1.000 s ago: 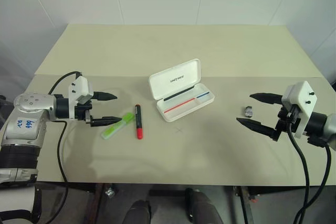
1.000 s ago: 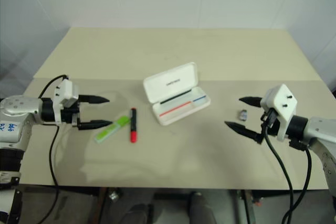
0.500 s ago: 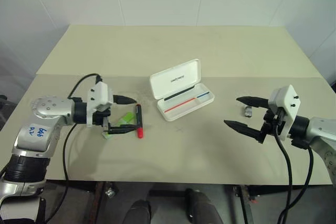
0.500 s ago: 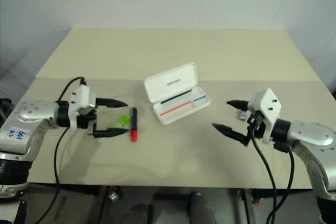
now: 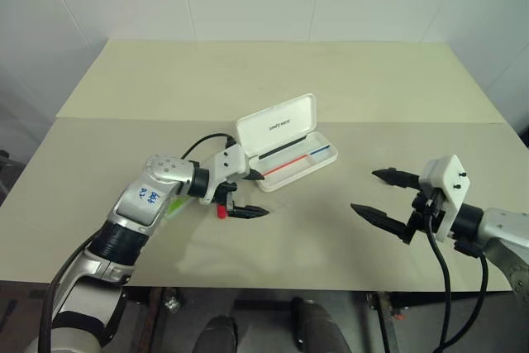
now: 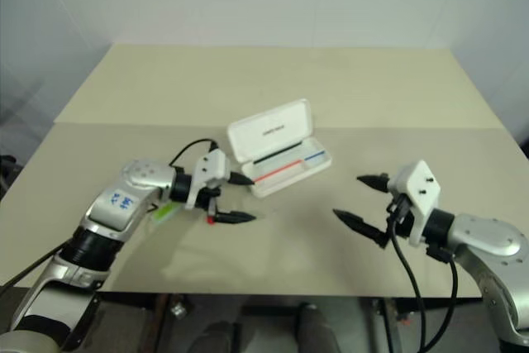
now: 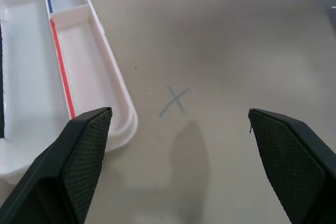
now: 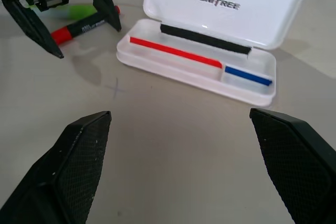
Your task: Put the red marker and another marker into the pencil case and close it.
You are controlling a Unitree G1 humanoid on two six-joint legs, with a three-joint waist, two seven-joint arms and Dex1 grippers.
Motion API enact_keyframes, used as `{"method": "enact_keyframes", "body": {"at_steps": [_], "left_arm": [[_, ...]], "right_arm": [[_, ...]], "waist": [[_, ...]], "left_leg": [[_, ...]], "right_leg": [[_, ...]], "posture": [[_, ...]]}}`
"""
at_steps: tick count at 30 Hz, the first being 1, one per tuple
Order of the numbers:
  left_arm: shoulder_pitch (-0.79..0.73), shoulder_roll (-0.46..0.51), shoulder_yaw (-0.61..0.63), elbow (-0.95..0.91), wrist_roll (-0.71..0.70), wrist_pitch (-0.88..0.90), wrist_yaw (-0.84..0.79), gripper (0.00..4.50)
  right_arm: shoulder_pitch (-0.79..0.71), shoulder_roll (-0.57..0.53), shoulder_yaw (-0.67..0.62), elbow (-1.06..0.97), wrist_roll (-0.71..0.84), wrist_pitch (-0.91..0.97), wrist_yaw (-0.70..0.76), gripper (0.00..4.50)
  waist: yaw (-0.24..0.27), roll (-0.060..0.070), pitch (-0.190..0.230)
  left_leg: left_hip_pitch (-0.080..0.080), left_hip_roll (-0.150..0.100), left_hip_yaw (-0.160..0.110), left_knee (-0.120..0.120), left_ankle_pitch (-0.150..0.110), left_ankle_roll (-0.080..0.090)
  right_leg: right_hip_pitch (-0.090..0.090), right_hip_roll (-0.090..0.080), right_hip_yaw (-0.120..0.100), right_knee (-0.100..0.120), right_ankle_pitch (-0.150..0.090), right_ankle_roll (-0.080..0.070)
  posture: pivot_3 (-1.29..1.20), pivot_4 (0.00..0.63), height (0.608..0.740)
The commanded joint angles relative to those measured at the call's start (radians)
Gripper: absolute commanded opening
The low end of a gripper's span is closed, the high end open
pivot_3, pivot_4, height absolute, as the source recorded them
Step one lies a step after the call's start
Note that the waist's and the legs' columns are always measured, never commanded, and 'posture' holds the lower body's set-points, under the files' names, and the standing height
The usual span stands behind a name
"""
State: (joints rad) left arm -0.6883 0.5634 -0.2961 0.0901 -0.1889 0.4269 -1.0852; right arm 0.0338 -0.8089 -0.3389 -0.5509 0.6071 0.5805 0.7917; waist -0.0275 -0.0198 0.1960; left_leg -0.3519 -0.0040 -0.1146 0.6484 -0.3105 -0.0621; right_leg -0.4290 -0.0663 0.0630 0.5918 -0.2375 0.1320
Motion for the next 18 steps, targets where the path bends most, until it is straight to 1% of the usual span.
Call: {"method": "enact_keyframes", "body": {"at_steps": [1,6,16,18], "left_arm": [[-0.044,-0.024,-0.011,0.044,0.040,-0.035,0.013,4.43],[-0.077,-0.061,-0.030,0.119,0.088,-0.085,0.015,4.43],[-0.070,-0.101,-0.048,0.142,0.123,-0.112,-0.002,4.43],[-0.078,-0.105,-0.075,0.179,0.159,-0.085,0.006,4.43]], "right_arm": [[0.028,0.008,-0.077,-0.059,0.034,-0.004,-0.018,4.50],[0.075,0.009,-0.129,-0.085,0.049,0.002,-0.033,4.50],[0.072,0.008,-0.121,-0.086,0.043,-0.002,-0.054,4.50],[0.072,0.006,-0.122,-0.087,0.043,0.000,-0.056,4.50]], "waist": [[0.002,0.000,0.000],[0.005,0.000,0.000],[0.005,0.000,0.000],[0.005,0.000,0.000]], "left_leg": [[0.000,0.000,0.000,0.000,0.000,0.000],[0.000,0.000,0.000,0.001,0.000,0.000],[0.000,0.000,0.000,0.001,0.000,0.000],[0.000,0.000,0.000,0.001,0.000,0.000]], "right_leg": [[0.000,0.000,0.000,0.000,0.000,0.000],[0.001,0.000,0.000,0.000,0.000,0.000],[0.001,0.000,0.000,0.000,0.000,0.001],[0.001,0.000,0.000,0.000,0.000,0.001]], "posture": [[0.00,0.150,0.740],[0.00,0.150,0.740],[0.00,0.150,0.740],[0.00,0.150,0.740]]}}
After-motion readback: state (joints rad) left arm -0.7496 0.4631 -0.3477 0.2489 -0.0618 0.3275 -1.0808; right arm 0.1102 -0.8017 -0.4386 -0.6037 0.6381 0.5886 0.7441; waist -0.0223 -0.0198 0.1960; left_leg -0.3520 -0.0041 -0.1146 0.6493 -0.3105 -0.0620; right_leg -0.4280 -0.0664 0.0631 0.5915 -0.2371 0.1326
